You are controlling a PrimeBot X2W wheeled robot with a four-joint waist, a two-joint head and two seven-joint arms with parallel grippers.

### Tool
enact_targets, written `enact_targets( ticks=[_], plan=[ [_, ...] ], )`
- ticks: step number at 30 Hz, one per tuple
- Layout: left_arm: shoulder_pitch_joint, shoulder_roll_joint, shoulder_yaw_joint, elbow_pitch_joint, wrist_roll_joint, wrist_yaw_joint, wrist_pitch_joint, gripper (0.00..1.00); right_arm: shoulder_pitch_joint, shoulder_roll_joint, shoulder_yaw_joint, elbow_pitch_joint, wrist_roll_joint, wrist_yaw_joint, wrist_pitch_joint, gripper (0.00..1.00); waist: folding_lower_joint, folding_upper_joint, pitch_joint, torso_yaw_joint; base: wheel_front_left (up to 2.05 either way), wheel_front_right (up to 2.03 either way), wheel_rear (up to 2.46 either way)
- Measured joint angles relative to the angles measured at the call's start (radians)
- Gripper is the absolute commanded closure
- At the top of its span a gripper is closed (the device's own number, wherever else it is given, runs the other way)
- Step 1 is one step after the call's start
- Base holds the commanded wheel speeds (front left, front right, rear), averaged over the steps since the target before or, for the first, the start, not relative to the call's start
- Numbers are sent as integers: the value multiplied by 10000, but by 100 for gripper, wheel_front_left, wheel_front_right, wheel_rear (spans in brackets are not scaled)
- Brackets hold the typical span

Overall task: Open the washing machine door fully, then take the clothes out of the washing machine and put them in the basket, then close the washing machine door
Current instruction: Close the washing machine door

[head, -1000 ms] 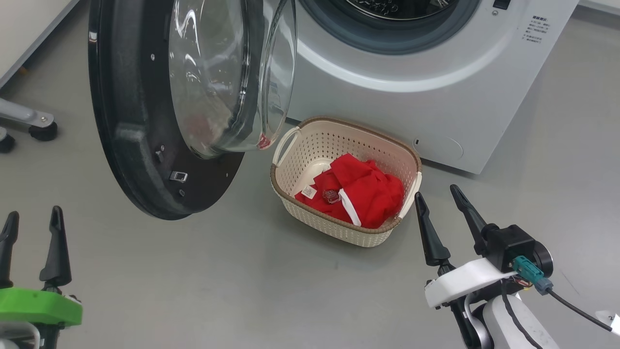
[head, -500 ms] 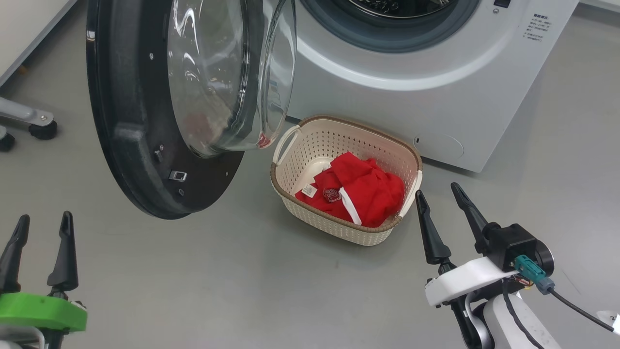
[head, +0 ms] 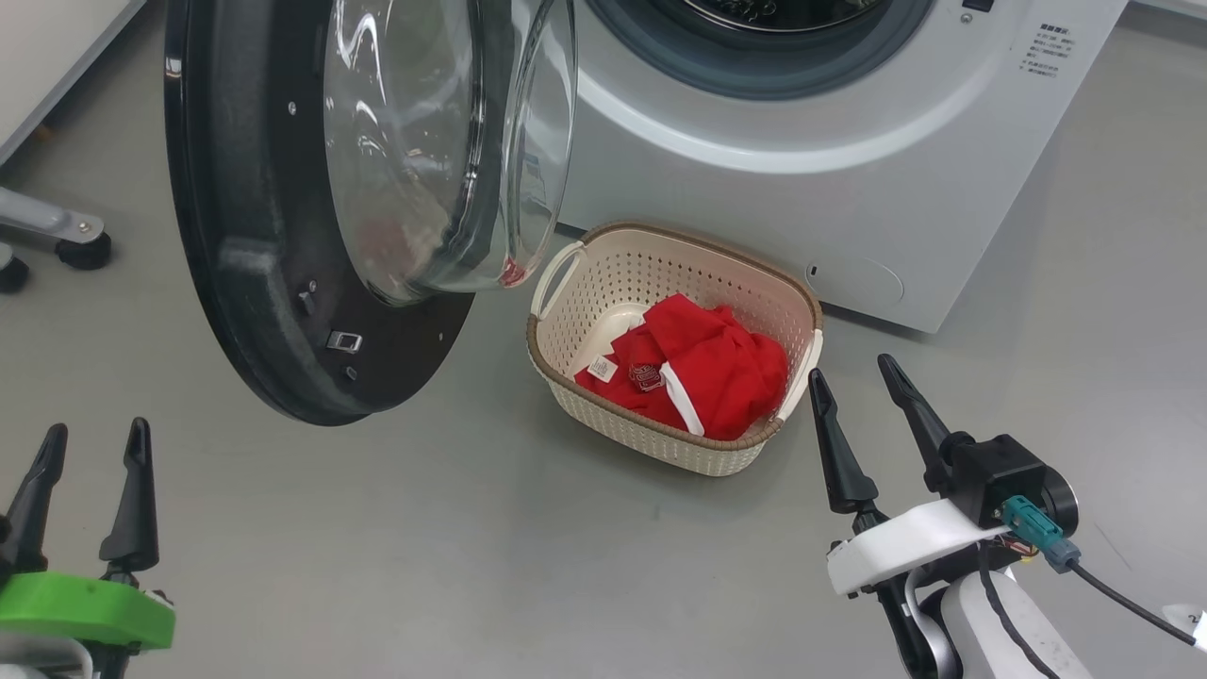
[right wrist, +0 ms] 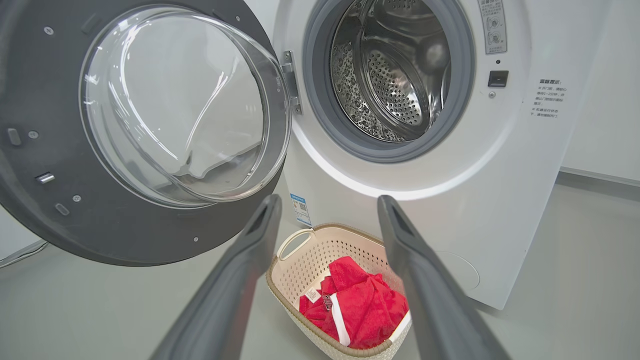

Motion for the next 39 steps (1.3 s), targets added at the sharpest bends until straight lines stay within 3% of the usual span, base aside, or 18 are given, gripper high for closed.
enact_targets(
  ticks=[39],
  plan=[
    [-173,36,-36,88,0,-2,-13,0,1,15,-6,-12,10,0,0,0,0,0,45,8,0,0,0]
  ],
)
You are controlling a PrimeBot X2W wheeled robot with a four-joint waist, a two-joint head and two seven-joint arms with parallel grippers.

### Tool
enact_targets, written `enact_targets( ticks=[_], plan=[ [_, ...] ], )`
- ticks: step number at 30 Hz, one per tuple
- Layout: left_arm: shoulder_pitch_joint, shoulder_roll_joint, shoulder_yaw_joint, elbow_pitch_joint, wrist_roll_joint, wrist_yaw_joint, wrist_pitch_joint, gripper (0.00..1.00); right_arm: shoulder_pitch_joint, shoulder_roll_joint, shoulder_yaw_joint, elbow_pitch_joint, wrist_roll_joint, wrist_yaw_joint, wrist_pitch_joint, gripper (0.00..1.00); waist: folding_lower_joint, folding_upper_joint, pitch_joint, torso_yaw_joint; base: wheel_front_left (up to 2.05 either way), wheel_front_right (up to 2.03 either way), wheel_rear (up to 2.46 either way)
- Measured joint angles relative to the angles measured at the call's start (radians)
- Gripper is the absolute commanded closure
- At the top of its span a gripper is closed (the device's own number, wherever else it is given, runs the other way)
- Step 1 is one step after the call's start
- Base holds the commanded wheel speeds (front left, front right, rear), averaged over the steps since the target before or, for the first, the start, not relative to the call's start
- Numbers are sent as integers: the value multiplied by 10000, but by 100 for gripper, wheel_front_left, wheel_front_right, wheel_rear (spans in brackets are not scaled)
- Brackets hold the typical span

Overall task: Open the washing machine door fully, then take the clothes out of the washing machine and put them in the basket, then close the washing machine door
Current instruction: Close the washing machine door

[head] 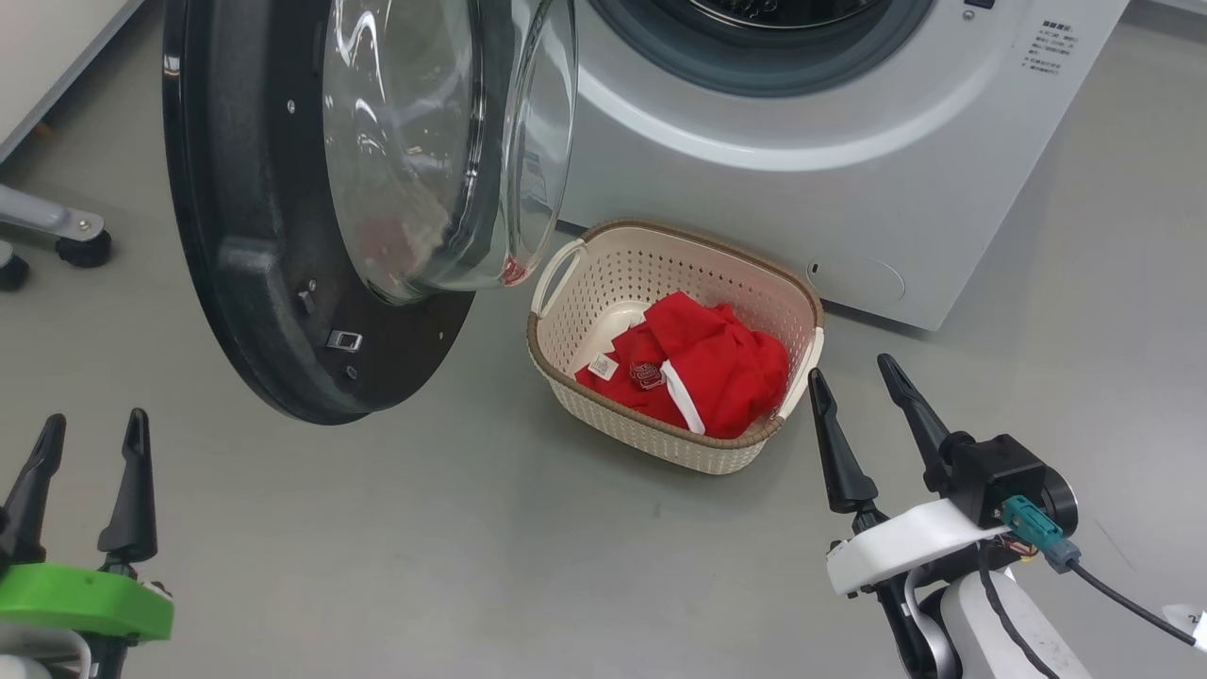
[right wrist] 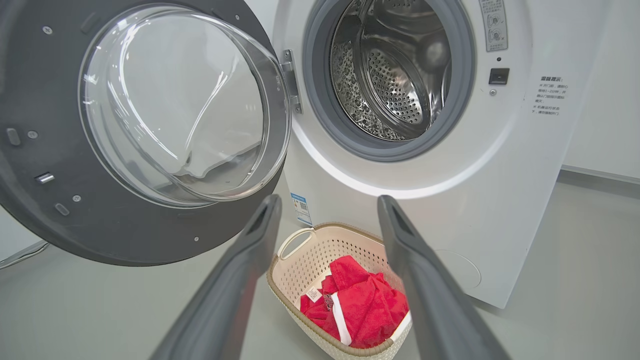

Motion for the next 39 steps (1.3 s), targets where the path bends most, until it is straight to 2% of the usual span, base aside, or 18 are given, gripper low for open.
enact_targets(
  ticks=[1,2,3,25,33,36,39],
  plan=[
    [0,0,-4,-2,0,0,0,17,0,0,0,0,0,0,0,0,0,0,1,-3,0,0,0],
    [0,0,-15,-4,0,0,0,64,0,0,0,0,0,0,0,0,0,0,2,-6,0,0,0],
    [0,0,-25,-6,0,0,0,100,0,0,0,-2,0,0,0,0,0,0,3,-10,0,0,0],
    [-88,313,-56,-144,-31,0,-2,100,0,2,58,0,0,2,0,0,0,0,-7,-67,0,0,0],
    [-507,826,-123,-305,-224,0,-2,100,-1,4,148,0,46,2,0,0,0,0,-2,-133,0,0,0],
    [-713,968,-123,-360,-479,0,4,100,-1,4,165,-6,48,2,0,0,0,0,33,-164,0,0,0],
    [-1006,922,-65,-439,-1267,0,192,100,-6,6,171,-19,48,2,0,0,0,0,122,-192,0,0,0]
  ],
)
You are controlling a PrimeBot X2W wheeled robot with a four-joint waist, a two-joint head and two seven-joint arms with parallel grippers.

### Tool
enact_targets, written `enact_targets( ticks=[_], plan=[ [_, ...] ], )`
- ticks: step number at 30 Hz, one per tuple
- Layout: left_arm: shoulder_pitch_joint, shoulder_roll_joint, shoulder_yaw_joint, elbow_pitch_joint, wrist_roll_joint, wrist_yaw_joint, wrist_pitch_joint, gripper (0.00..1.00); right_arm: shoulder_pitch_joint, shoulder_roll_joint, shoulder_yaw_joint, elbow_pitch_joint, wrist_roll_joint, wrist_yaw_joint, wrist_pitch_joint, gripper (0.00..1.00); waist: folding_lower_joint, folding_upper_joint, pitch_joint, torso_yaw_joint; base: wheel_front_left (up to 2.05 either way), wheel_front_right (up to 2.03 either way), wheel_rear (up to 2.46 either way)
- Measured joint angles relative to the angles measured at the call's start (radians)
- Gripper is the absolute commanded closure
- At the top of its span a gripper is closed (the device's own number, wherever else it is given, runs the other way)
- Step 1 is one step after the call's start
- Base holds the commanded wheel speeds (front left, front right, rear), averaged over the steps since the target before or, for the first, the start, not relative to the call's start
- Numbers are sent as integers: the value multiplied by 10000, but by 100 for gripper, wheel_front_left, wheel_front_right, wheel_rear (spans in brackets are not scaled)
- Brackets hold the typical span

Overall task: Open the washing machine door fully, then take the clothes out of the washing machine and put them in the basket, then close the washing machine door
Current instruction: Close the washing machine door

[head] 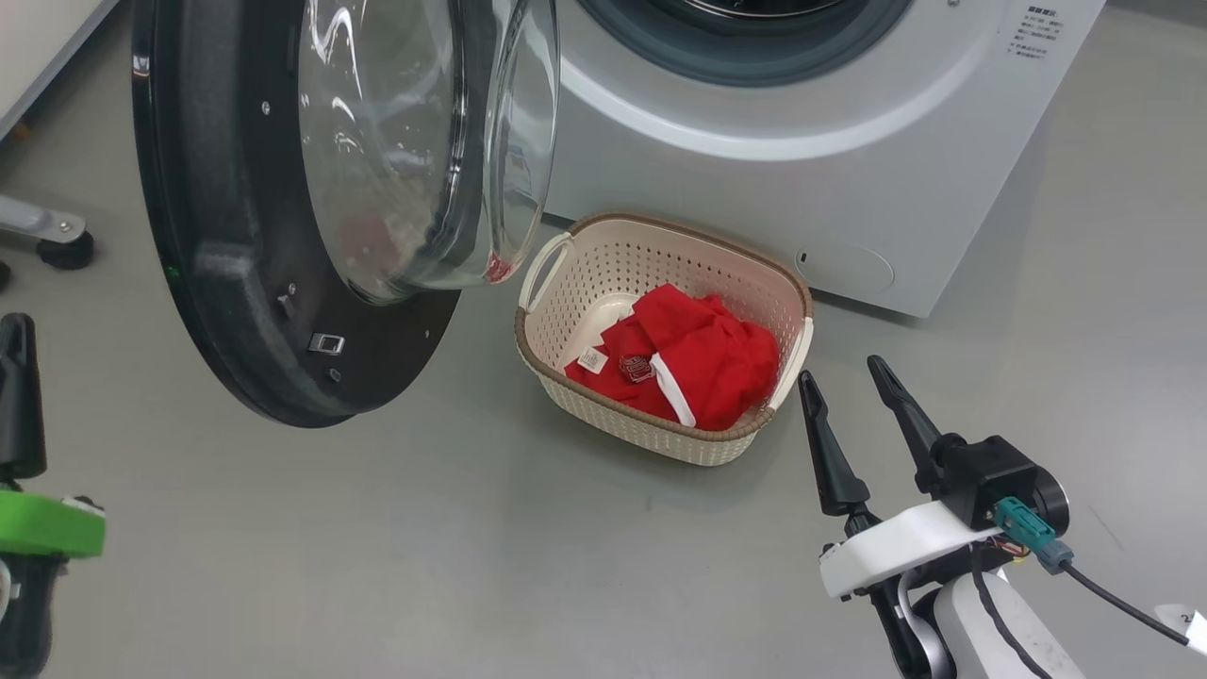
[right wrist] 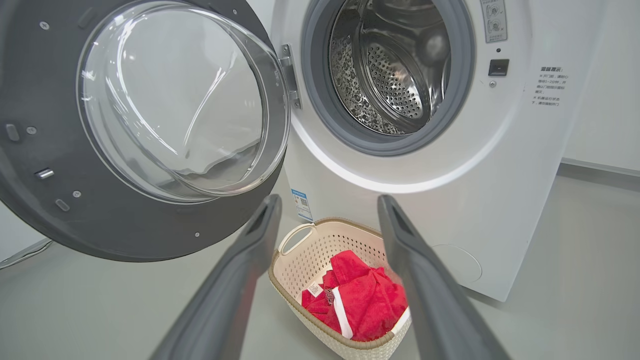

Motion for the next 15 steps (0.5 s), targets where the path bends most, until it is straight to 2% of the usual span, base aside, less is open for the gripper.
enact_targets(
  ticks=[4,12,15],
  plan=[
    [-410,-234,174,56,-1145,0,502,100,-8,0,-10,6,0,0,0,0,0,0,88,-51,0,0,0],
    [-1067,-1120,1390,583,-4119,0,1870,100,-46,2,35,4,-2,0,0,0,0,0,200,-150,0,0,0],
    [-1466,-1375,1680,819,-4989,123,2479,100,-75,-2,4,4,0,0,0,0,0,0,239,-191,0,0,0]
  ],
)
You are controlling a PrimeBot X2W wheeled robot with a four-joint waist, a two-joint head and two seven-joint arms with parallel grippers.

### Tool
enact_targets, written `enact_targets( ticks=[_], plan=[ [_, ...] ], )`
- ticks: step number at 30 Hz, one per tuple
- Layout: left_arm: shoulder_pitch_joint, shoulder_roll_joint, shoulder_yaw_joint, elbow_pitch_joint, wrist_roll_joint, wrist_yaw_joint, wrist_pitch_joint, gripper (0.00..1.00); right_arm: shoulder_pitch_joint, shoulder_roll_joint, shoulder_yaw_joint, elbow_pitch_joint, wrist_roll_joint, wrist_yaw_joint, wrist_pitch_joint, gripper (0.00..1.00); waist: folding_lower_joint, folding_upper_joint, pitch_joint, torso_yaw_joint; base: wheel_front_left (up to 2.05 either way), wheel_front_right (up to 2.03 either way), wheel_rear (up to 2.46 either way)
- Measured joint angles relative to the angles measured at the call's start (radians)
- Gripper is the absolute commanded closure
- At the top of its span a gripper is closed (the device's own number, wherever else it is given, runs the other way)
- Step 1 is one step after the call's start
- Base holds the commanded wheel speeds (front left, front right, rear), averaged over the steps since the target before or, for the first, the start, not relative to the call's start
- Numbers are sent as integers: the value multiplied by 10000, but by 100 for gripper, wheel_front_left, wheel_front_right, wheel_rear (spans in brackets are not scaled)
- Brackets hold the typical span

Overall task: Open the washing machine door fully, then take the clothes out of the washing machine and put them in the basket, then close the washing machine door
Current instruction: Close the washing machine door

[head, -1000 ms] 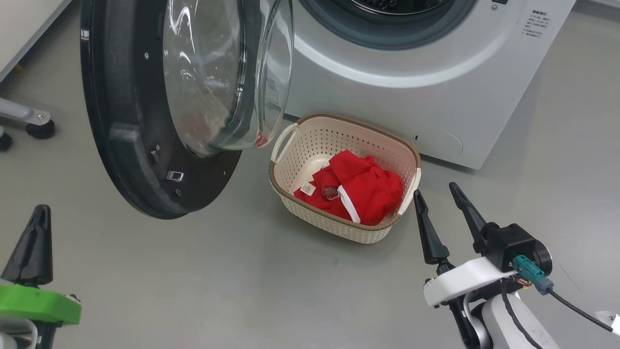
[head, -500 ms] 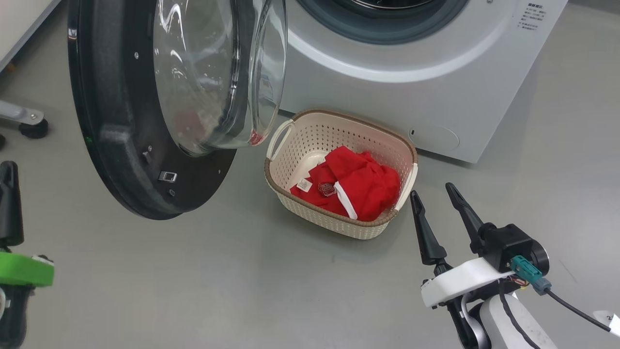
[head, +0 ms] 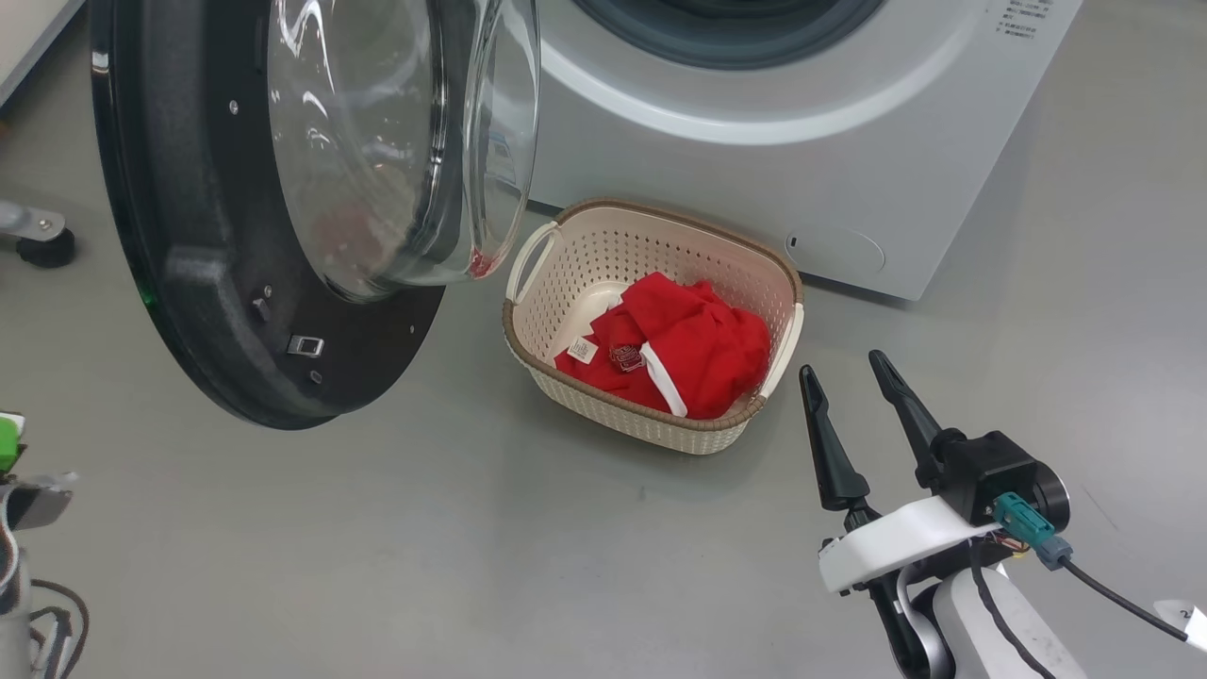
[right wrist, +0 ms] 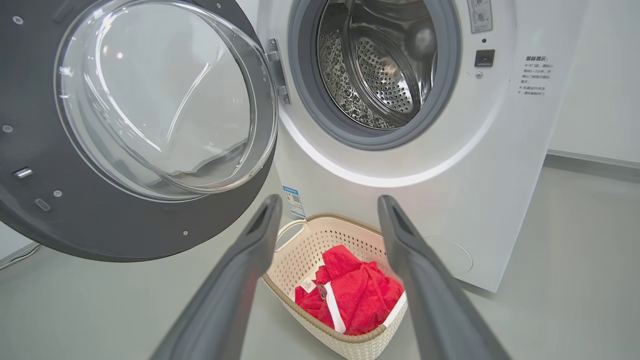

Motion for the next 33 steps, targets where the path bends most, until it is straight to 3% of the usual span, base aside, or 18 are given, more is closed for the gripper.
enact_targets(
  ticks=[3,15,33],
  plan=[
    [-190,-79,587,351,-907,577,546,100,-71,0,77,2,0,0,0,0,0,0,38,-63,0,0,0],
    [-1126,-991,1680,694,-4027,1981,2562,100,-136,0,63,-2,46,-6,0,0,0,0,188,-300,0,0,0],
    [-1427,-811,2019,963,-5300,2322,4265,100,-233,0,136,-2,75,-6,0,0,0,0,283,-459,0,0,0]
  ],
)
